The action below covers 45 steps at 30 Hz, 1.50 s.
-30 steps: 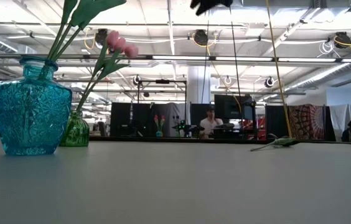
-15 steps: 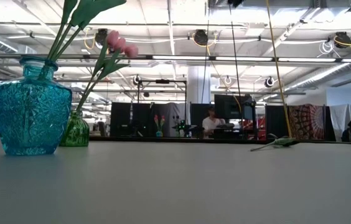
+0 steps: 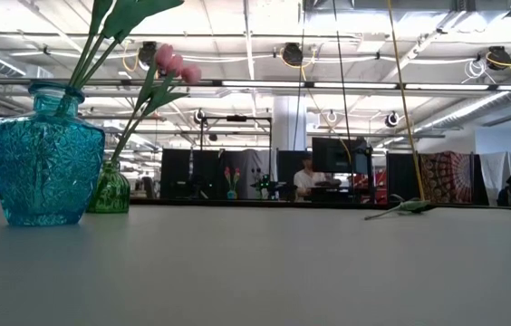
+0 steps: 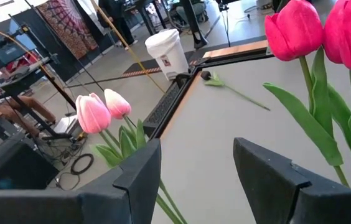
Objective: Sort flowers into vase by color
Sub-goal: Put the black flower into the red vase
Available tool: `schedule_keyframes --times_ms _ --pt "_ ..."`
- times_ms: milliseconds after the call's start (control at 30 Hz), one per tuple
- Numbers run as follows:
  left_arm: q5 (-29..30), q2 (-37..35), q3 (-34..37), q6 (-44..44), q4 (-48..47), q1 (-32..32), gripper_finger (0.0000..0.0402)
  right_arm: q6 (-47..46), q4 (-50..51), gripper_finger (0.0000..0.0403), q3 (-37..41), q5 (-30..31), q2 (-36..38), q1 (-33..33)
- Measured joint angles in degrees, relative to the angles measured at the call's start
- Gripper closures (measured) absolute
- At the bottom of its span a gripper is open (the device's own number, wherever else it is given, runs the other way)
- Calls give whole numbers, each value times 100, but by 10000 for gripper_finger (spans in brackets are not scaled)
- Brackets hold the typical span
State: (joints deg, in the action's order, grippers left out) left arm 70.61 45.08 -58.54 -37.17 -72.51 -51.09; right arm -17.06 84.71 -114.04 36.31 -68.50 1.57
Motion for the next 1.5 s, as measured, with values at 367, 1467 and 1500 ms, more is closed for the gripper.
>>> schedule_keyframes --times_ms 367,1467,1500 --pt "2 0 0 -2 67 0 194 1116 -3429 234 4459 3 2143 -15" --pt "4 33 0 2 147 1 194 -1178 -7136 234 8112 576 2481 -671" --pt "4 33 0 3 147 0 194 -1384 -7126 234 8112 581 2411 -698"
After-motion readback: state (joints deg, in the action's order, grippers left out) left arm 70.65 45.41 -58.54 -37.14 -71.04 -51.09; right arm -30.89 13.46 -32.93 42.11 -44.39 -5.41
